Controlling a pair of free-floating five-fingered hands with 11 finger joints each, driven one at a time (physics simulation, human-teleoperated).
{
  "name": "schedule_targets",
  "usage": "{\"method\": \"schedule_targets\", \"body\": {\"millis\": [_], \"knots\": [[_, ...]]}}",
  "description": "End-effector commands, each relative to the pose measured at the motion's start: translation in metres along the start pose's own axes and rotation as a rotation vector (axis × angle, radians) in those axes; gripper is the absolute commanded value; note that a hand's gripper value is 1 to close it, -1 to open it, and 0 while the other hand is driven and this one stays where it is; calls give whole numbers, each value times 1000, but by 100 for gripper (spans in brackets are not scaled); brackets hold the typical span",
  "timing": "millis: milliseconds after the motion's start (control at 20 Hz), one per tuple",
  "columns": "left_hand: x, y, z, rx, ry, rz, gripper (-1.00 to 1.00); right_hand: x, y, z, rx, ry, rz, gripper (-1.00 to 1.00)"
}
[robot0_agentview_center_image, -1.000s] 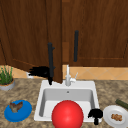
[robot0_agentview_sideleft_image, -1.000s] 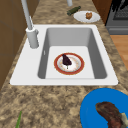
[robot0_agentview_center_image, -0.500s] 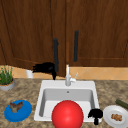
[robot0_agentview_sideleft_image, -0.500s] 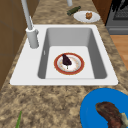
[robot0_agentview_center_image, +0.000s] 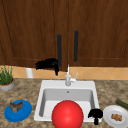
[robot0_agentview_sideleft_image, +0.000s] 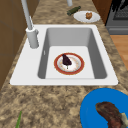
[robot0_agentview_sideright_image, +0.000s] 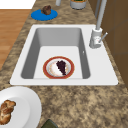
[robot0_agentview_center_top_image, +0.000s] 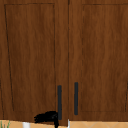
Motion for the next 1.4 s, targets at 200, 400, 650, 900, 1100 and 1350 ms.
{"method": "schedule_targets", "body": {"millis": [200, 400, 650, 900, 1100, 1350], "knots": [[4, -10, -2, 23, 111, -28, -100, 0, 0, 0, 0, 0, 0, 0], [-9, -15, 28, 31, 21, -22, -100, 0, 0, 0, 0, 0, 0, 0], [-32, -38, 69, 32, -20, 7, -100, 0, 0, 0, 0, 0, 0, 0], [-44, -61, 99, 38, -68, 10, -100, 0, 0, 0, 0, 0, 0, 0], [-50, -81, 113, 38, -110, 4, -100, 0, 0, 0, 0, 0, 0, 0], [-52, -105, 117, -4, -142, 14, -100, 0, 0, 0, 0, 0, 0, 0]]}}
